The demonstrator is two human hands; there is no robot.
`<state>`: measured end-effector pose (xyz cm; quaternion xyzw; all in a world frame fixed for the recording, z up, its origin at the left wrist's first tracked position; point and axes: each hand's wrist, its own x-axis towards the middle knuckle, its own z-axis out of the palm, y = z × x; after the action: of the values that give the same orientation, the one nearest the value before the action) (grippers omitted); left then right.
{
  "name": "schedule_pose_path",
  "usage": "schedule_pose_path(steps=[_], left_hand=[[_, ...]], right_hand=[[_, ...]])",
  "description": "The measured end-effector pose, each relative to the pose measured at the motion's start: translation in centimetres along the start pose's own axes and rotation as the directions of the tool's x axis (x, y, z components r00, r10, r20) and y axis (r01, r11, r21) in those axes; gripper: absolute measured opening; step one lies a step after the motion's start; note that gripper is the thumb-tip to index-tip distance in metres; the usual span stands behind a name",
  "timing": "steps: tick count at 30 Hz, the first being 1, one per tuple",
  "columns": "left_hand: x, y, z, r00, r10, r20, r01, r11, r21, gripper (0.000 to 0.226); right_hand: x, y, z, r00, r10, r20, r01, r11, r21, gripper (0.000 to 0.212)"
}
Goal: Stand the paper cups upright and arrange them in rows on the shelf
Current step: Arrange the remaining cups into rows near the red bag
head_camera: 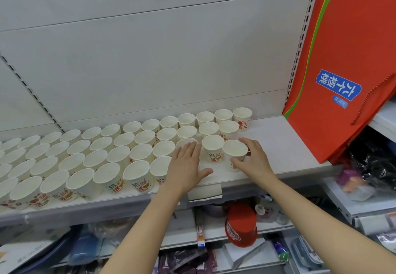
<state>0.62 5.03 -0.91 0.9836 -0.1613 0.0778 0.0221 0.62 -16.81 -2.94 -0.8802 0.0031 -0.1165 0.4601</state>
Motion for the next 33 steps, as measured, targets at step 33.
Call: schedule_pose_path(steps=[33], left_hand=[[1.8, 3.0, 0.9, 0.974, 0.22, 0.053, -0.223, 0.972, 0.072, 0.097]], right_hand=[[3.9, 2.1, -2.3, 0.993, -0.067, -0.102, 0.069, 0.997, 0.021, 0.052]])
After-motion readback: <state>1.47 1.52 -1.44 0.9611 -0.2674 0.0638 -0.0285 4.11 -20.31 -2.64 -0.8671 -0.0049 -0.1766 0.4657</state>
